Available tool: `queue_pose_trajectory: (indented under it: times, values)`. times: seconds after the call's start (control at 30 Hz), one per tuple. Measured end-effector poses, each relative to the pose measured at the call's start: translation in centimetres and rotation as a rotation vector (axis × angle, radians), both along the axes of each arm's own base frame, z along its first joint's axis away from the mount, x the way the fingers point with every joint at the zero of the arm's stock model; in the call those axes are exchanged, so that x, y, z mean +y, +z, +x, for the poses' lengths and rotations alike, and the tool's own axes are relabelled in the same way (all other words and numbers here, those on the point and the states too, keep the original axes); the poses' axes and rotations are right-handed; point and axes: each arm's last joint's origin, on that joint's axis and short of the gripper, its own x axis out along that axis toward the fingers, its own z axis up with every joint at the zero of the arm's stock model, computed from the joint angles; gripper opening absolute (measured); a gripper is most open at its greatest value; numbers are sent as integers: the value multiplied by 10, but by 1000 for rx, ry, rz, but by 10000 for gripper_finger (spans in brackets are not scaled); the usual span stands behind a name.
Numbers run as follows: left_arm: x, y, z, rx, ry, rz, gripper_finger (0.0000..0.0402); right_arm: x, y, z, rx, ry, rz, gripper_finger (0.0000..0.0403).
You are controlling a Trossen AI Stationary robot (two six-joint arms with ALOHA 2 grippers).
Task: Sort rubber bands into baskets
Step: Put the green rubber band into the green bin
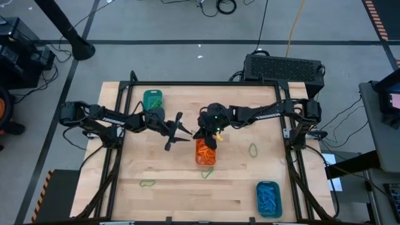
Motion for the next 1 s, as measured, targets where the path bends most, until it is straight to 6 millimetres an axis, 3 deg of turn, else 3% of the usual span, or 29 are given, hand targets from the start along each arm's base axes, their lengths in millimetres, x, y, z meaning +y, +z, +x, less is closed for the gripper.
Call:
queue_pose_trajectory:
  times: [0.17,0.83,1.0]
  values:
    - [-6,0,2,-9,44,83,148,4,4,1,-33,67,62,0]
    - [-9,4,3,-59,37,83,147,4,9,4,-75,44,97,0]
    - [-9,4,3,-58,38,81,115,4,10,4,-85,45,95,0]
